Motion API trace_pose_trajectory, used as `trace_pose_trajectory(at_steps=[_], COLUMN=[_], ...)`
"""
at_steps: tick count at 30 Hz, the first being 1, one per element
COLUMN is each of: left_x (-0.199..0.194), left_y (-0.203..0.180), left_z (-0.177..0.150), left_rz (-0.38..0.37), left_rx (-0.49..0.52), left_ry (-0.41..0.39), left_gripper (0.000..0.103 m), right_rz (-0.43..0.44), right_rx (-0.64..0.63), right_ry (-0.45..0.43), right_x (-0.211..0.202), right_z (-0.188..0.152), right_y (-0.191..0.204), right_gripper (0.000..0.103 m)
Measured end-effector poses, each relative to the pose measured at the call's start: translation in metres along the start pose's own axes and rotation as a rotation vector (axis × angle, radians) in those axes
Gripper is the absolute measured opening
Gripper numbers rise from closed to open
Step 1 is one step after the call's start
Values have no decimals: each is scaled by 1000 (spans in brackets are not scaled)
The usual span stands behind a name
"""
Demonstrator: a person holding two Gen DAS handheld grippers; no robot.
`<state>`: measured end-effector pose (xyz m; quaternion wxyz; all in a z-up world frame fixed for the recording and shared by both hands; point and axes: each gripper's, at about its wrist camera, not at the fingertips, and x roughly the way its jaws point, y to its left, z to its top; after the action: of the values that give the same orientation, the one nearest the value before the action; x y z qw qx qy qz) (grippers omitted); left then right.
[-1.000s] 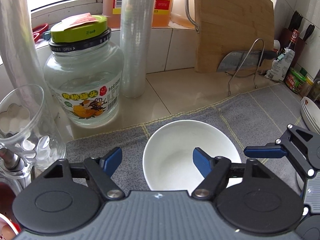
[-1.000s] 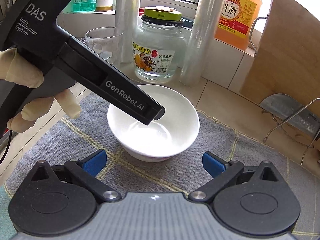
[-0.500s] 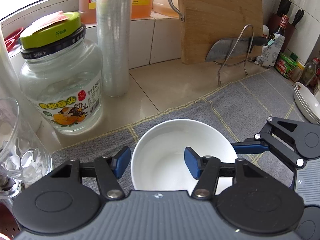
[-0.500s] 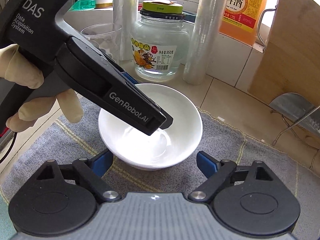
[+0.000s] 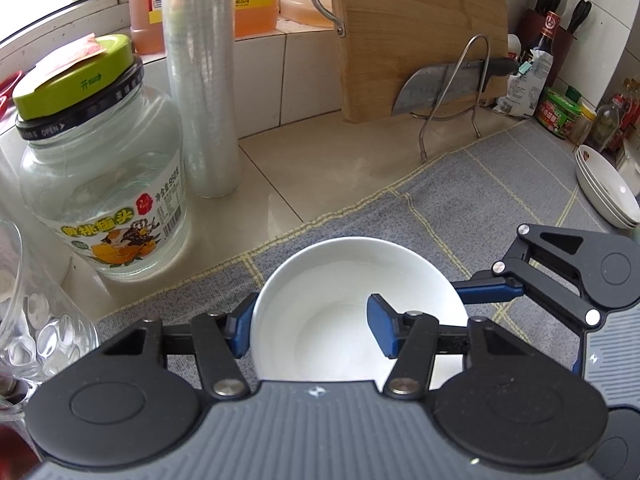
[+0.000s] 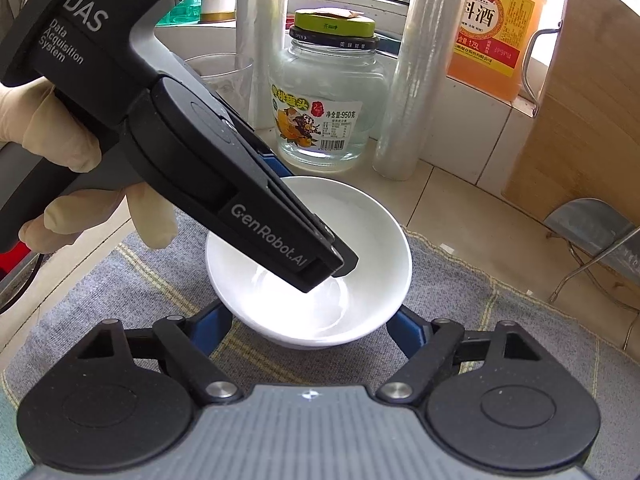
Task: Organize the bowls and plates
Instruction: 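Lift the floral bowl with the left tool and carry it over the nested bowls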
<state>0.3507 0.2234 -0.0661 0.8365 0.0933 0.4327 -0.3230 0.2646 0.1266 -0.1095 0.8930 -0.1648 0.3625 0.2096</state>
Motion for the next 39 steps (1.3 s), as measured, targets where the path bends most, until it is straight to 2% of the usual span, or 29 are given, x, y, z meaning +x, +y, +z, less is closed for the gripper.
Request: trace_pose_trajectory(at_steps=[9, 20, 31, 39], left_x=[-12, -39, -65, -74], left_y=[-5, -31, -68, -103], left_z=[-3, -8, -15, -19], left_rz=[-16, -12, -1, -20], left_rx=[-15, 3, 41, 61], left_ry=[-12, -32, -56, -61], left_gripper=[56, 56, 56, 56], right_rz=[14, 54, 52, 46], right_rx=[7, 26, 34, 43], right_ry=[12, 19, -11, -8], right_x=[-8, -42, -80, -105], right_z=[2, -7, -21, -40], right_y=[0, 3, 6, 1], right_gripper=[87, 87, 87, 87])
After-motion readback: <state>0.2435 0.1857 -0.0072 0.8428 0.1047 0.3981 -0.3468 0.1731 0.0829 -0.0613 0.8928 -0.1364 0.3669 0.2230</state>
